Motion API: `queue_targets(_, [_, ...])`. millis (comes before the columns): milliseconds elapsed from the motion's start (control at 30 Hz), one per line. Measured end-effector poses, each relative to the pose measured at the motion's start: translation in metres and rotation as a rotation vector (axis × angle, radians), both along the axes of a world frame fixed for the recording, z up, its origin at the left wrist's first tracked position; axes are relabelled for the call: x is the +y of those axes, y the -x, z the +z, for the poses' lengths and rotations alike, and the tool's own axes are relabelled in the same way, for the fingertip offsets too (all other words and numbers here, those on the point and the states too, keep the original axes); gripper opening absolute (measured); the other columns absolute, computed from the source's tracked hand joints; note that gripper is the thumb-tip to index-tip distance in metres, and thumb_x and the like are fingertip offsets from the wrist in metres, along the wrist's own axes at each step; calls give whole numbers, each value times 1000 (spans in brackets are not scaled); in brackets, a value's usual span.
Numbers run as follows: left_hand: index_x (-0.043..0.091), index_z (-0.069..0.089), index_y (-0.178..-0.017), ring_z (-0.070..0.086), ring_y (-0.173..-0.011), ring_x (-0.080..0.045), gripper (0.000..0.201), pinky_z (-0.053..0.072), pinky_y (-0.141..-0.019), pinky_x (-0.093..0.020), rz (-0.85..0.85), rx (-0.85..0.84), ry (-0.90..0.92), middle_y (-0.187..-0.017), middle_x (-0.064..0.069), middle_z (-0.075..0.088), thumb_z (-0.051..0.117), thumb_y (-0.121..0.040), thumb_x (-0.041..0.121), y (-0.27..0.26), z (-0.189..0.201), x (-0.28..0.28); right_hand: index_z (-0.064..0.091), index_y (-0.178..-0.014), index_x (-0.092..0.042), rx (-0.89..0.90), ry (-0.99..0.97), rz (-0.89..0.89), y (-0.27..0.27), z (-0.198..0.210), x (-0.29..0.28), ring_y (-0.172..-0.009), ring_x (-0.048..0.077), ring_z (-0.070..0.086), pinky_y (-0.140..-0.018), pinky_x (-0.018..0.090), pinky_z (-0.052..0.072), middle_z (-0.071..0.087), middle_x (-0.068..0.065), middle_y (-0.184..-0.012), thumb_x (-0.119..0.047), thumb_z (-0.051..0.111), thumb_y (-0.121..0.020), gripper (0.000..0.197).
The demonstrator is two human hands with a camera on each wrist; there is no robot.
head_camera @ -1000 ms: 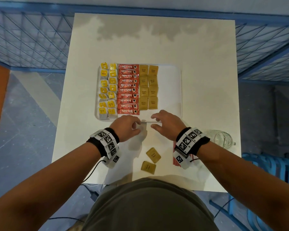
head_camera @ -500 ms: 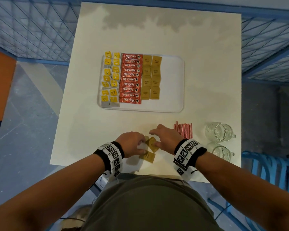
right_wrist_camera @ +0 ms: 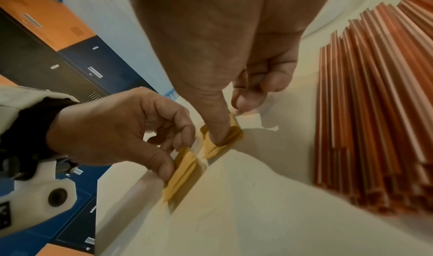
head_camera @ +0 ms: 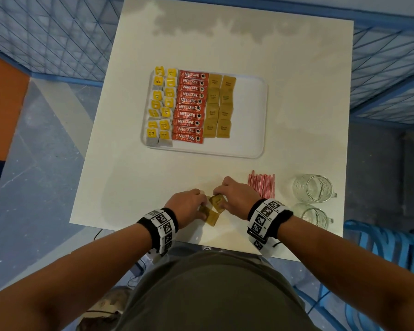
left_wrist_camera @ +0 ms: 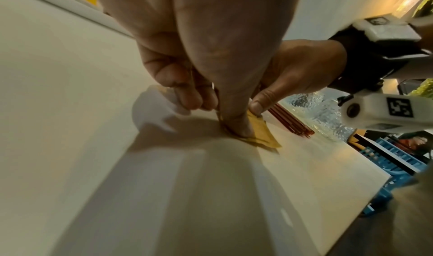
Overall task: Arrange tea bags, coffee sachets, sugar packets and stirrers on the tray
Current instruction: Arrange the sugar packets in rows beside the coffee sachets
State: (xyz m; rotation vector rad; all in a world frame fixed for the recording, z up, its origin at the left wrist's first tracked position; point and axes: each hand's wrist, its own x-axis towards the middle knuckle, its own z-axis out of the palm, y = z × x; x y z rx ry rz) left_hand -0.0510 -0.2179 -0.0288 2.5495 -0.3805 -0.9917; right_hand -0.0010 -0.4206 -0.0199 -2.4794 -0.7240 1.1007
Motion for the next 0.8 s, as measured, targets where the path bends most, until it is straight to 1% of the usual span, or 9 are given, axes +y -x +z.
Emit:
queue_targets(100, [23,66,-108,58,-86,-16,26,37,-70,-24,34,17,1,-100,8,55,70,-88,39,-2,0,-1,61,-126,-24,-16,14,4,1,1,1,-81,17,51,-70,28,43,50,-2,-120,-30,65,-95,32])
queue_targets(167, [22,68,-104,58,-86,-17,22,37,-70,-26,55,31,-11,-96,8,53,70,-88,36,-4,-1,-2,63,-123,-22,-23,21,3,2,2,1,-82,18,53,-70,30,46,50,-1,-118,-30,65,-95,29])
queue_targets(233, [22,71,-101,57,-87,-17,19,41,-73,-29,73,50,-25,-95,7,53,70,-88,35,-6,-1,-2,65,-119,-21,-20,21,0,3,1,1,-82,18,54,-69,31,46,51,-1,-116,-28,66,-95,25])
queue_targets(333, [23,74,-100,58,-90,-17,16,46,-78,-31,84,79,-31,-95,6,57,71,-88,33,-11,1,-3,67,-114,-23,-11,20,-6,4,-1,1,-81,18,53,-68,29,40,50,-2,-113,-29,66,-95,20])
queue_targets(400, [24,74,-97,56,-87,-15,12,44,-76,-29,87,95,-20,-92,9,58,71,-88,31,-14,2,-3,68,-110,-23,-15,27,-8,4,-1,2,-82,20,56,-67,29,41,50,-3,-110,-30,66,-94,17])
queue_targets(533, [24,72,-93,56,-83,-12,10,49,-76,-28,68,137,-18,-88,11,60,71,-86,31,-20,7,0,70,-105,-23,-13,29,-24,3,-2,4,-84,23,59,-71,32,48,51,-1,-107,-28,65,-95,12])
queue_targets(600, [22,70,-91,55,-79,-12,10,45,-72,-26,64,142,-9,-83,12,59,72,-84,29,-23,8,4,71,-104,-23,-18,32,-30,2,-1,4,-86,24,61,-75,35,51,53,0,-107,-30,62,-97,13])
queue_targets(667, [20,68,-88,54,-77,-13,9,40,-67,-23,73,138,11,-77,14,56,73,-82,25,-25,10,9,72,-102,-23,-20,32,-33,2,0,5,-86,24,61,-75,35,52,54,0,-107,-30,60,-98,15])
queue_targets(800, [19,68,-88,53,-74,-9,9,37,-61,-15,117,110,63,-81,12,58,73,-83,23,-31,15,20,72,-99,-20,-23,25,-47,2,5,6,-85,23,62,-76,35,53,55,0,-105,-29,57,-99,17])
